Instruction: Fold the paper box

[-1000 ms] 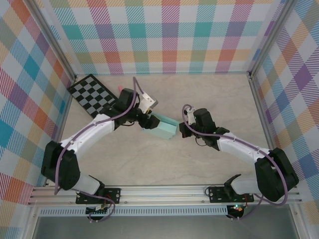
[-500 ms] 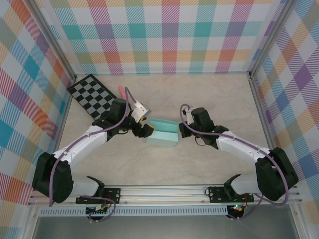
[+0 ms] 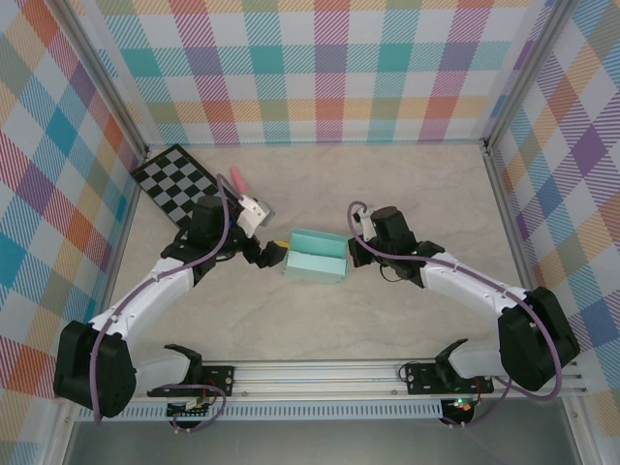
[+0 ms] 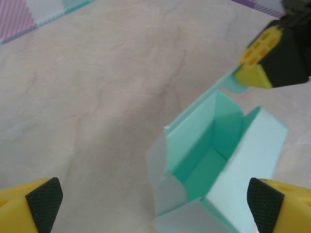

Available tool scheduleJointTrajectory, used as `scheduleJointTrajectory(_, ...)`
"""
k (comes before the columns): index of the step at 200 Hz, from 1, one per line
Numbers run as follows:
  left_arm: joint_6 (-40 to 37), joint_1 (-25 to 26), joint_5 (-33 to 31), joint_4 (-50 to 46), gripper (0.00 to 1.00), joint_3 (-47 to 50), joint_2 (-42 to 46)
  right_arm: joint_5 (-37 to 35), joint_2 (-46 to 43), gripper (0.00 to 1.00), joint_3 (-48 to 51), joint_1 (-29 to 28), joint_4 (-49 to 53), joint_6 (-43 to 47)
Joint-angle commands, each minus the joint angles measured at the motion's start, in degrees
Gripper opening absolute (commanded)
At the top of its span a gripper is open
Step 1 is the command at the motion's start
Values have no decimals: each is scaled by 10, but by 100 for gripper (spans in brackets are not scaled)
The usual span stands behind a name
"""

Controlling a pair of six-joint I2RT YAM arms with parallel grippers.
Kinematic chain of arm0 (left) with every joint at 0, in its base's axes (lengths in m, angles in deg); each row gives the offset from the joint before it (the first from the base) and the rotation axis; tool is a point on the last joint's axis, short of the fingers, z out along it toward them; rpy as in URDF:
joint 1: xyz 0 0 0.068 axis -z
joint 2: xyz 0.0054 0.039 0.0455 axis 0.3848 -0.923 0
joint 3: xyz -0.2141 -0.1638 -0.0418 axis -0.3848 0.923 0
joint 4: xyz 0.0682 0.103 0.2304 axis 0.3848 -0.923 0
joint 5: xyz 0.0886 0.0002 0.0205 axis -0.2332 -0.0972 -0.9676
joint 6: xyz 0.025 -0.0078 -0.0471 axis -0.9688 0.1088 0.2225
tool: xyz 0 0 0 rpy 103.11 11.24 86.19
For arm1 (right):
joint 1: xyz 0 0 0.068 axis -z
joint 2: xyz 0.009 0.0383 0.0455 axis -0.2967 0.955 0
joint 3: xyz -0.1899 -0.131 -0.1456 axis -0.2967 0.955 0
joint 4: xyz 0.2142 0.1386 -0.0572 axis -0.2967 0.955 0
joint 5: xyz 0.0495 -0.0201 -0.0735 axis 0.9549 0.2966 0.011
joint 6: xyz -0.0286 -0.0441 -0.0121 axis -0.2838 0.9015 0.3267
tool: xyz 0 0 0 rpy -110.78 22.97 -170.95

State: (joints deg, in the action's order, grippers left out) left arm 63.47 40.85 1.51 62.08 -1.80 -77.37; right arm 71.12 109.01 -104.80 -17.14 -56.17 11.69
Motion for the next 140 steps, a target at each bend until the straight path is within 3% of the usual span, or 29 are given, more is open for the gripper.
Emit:
scheduleJointTrajectory(1, 24, -19, 2, 34, 100, 4, 2, 0, 3, 1, -19, -4, 5, 23)
scheduleJointTrajectory(26, -44, -27, 131, -61, 100, -26, -49, 4, 4, 1, -19, -4, 2, 27)
scheduleJointTrajectory(41, -104, -27, 161, -67, 100, -13, -64, 5, 4, 1, -19, -5, 1, 30)
scheduleJointTrajectory(63, -132, -31, 149, 11, 100, 36, -53, 9, 4, 1, -18, -4, -1, 36)
scheduleJointTrajectory(91, -181, -32, 174, 6, 100, 34, -77, 13, 2, 1, -17, -4, -3, 49)
scheduleJointTrajectory(140, -161, -23, 156, 120, 100, 65, -112, 22, 2, 1, -18, -5, -8, 65)
